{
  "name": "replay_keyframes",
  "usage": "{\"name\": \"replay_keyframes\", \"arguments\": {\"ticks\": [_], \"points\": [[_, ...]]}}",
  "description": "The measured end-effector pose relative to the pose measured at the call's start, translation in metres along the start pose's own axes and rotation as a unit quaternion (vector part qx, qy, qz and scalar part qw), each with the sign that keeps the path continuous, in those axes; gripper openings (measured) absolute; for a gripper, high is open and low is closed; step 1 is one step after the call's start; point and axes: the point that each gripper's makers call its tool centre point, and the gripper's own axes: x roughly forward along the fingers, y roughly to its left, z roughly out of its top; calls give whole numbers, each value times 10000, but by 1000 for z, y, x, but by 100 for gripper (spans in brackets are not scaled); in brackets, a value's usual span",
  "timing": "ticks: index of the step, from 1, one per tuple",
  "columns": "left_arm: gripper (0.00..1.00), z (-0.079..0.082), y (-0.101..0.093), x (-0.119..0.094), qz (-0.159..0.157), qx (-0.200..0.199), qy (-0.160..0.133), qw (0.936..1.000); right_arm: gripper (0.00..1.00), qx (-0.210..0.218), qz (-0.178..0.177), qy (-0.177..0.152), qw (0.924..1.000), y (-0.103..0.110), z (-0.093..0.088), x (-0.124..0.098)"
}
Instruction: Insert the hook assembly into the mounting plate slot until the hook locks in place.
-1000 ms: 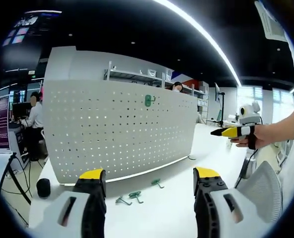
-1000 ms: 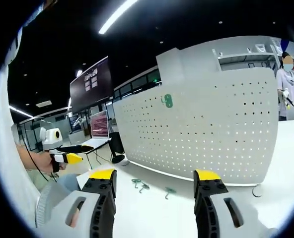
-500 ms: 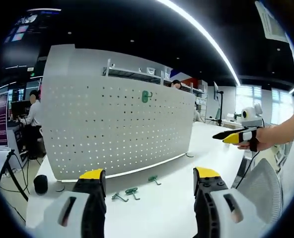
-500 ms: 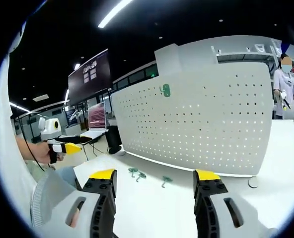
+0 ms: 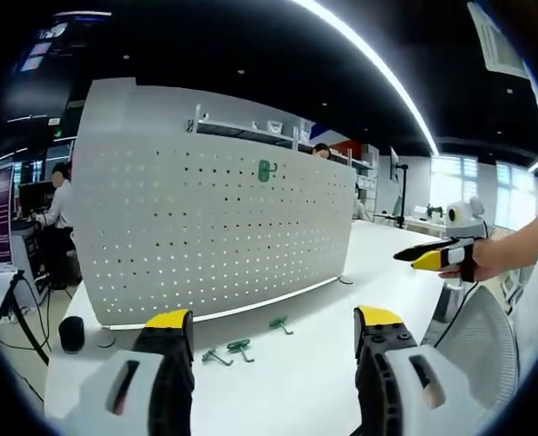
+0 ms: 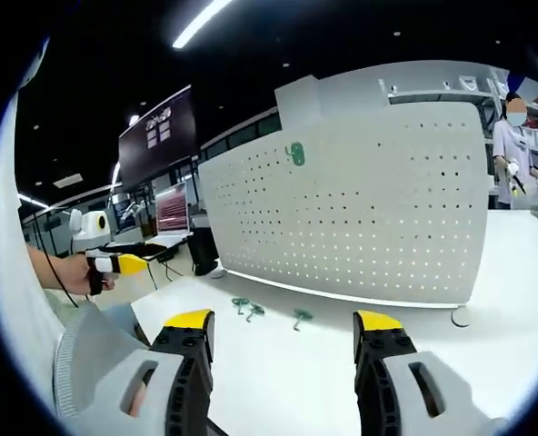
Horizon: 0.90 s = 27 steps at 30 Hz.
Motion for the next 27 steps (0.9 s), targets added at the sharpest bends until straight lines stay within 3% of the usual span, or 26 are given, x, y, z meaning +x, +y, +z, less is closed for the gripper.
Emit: {"name": "replay_keyframes", "arguments": {"ticks": [20,25,27], "points": [[74,-6,1,-4,26,-70,-4,10000,59,39,-56,5,10000,2,-9,-7],[74,-7,-1,-2,-81,-6,21,10000,59,54,-43,34,10000,3,-10,-7],[75,-10,-4,0,-239,158,157,9995,59,60,-48,28,10000,3,-10,-7]]}}
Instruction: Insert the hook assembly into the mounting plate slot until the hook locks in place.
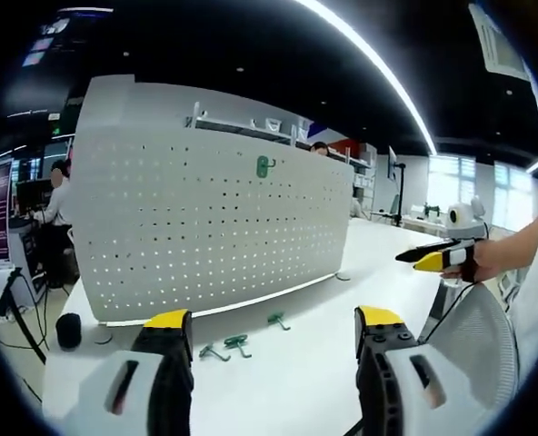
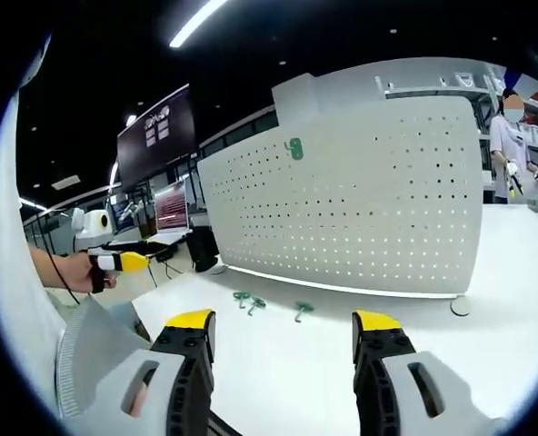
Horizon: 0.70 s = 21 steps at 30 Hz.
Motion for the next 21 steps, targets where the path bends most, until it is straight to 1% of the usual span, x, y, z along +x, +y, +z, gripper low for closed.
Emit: {"name": "replay_keyframes", "arguments": {"ticks": [1,4,6,13,16,20,21], "points": [[75,-1,0,1,-41,93,80,9999,59,-5,5,9,10000,0,0,0],[75,3,1,3,-147,127,81,9998,59,-42,11,32,10000,0,-1,1],[75,4,3,4,-192,285,160,9993,59,-37,12,25,10000,0,0,1],[75,7,16,10,-293,465,340,9979,59,-146,16,71,9999,2,0,2],[75,6,18,14,-358,594,475,9965,59,-181,31,100,9998,2,-1,3],[76,2,21,19,-439,531,698,9952,58,-117,40,69,9999,1,1,3],[75,0,22,21,-481,592,777,9941,58,-115,41,62,9999,1,2,3]]}}
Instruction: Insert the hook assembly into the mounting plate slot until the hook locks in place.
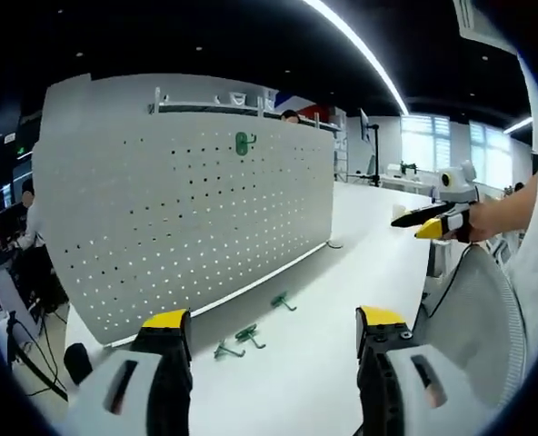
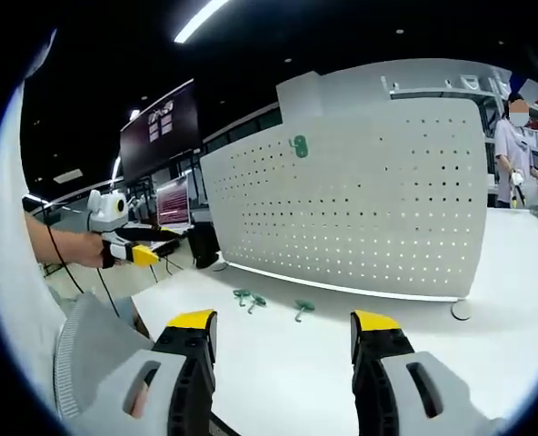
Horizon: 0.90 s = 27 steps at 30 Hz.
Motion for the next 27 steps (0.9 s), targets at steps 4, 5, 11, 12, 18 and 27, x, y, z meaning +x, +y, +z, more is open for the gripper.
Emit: {"name": "replay_keyframes", "arguments": {"ticks": [4,5,11,12,18,27], "points": [[74,-5,-2,6,-157,131,236,9995,57,-22,12,4,10000,1,2,1],[74,-6,-2,7,-193,150,283,9993,57,-27,6,-1,10000,1,2,1],[72,-9,-1,15,-374,390,521,9972,57,-58,11,88,9999,0,-3,2],[72,-9,0,16,-396,392,542,9970,57,-68,13,98,9999,0,-4,3],[73,-16,9,23,-524,427,879,9938,57,-65,1,134,9999,0,-6,4],[74,-24,27,33,-603,637,1406,9862,57,-70,-7,262,9996,0,-12,5]]}}
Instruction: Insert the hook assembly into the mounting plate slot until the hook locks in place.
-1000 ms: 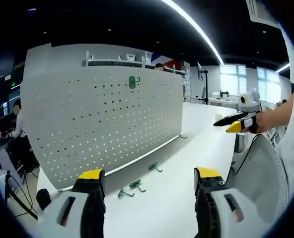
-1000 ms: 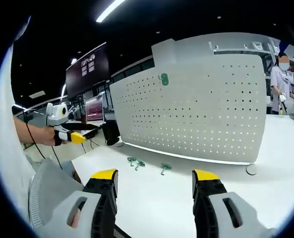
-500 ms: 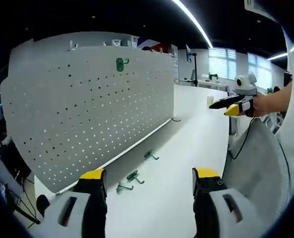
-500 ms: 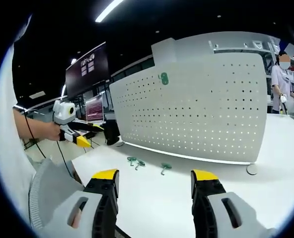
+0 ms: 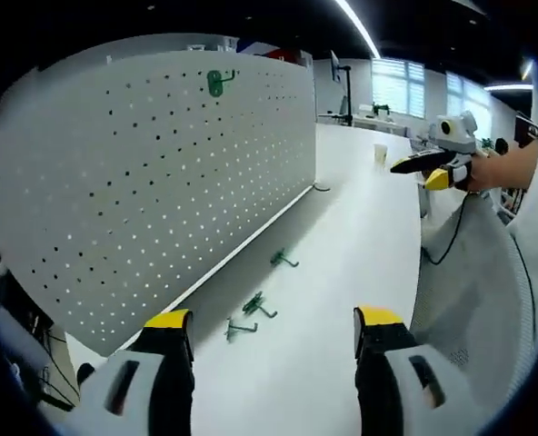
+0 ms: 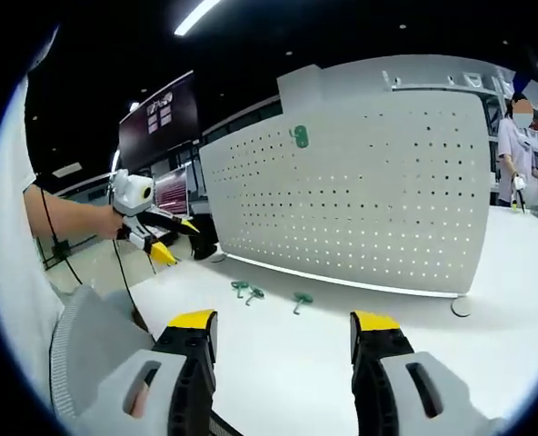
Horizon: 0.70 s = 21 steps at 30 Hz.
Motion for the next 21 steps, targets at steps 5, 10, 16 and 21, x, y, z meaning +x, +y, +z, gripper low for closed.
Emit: {"name": "replay_keyframes", "arguments": {"ticks": [5,10,16,21], "points": [[74,-1,5,5,-96,116,147,9998,57,7,-38,23,10000,-3,-3,-1],[74,-8,6,12,-303,184,386,9986,58,19,-39,47,10000,-2,-4,-1],[74,-12,8,23,-499,263,622,9965,58,-47,-5,137,9999,0,-9,0],[74,-24,5,33,-763,289,993,9917,58,-18,1,115,9999,-1,-10,-1]]}}
